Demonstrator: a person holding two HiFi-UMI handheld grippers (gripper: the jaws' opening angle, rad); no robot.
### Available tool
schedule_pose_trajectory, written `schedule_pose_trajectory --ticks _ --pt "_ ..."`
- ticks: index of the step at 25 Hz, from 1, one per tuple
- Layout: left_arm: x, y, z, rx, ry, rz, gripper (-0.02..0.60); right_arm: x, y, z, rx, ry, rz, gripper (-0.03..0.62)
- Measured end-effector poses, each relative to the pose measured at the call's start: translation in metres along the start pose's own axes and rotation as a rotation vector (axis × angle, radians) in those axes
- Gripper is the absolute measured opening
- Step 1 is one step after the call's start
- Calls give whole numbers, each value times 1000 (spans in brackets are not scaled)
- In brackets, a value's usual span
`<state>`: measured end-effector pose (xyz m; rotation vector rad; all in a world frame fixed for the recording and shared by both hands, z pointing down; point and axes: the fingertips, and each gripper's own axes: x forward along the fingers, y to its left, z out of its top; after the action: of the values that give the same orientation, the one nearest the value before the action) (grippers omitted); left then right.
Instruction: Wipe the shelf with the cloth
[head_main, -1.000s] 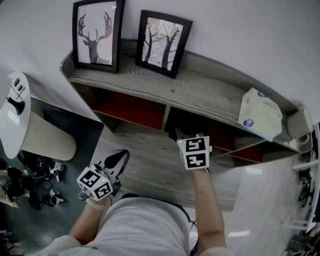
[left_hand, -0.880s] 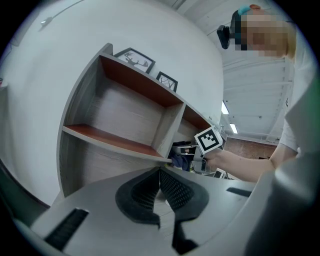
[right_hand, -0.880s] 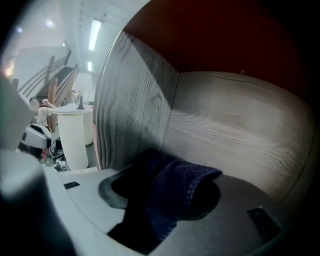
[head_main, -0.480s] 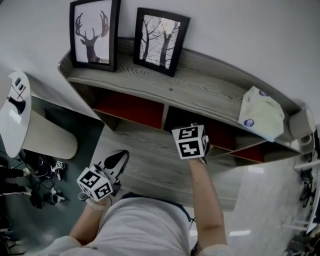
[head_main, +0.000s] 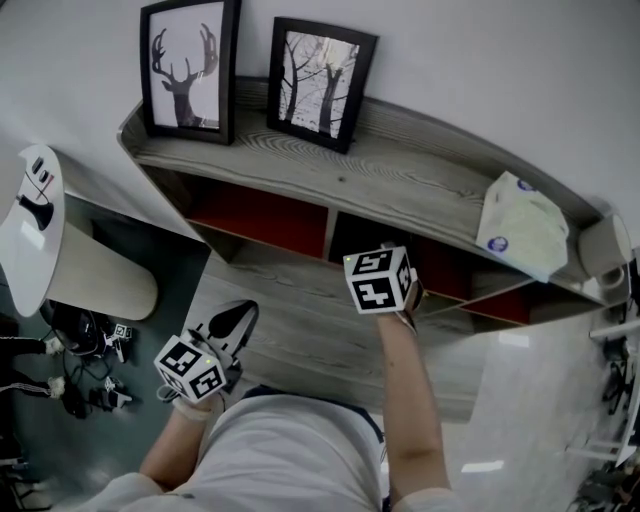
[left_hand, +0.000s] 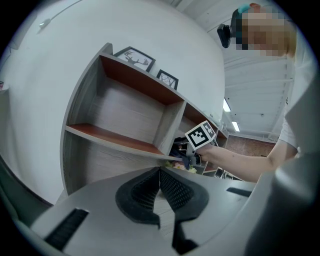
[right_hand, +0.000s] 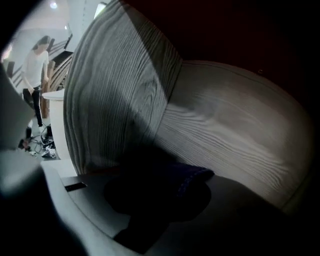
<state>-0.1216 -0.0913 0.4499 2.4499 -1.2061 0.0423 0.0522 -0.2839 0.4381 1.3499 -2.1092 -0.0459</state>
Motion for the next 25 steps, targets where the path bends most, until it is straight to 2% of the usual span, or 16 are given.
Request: schedule_pose_trajectory --ticks 6,15,25 --pt "1 4 -1 -1 10 3 15 -19 -35 -25 0 32 -128 98" --pt "17 -10 -4 14 36 -54 15 -58 -95 -73 22 114 -301 98" --pt "24 -15 -6 14 45 -81 17 -94 -114 -99 14 149 -450 94"
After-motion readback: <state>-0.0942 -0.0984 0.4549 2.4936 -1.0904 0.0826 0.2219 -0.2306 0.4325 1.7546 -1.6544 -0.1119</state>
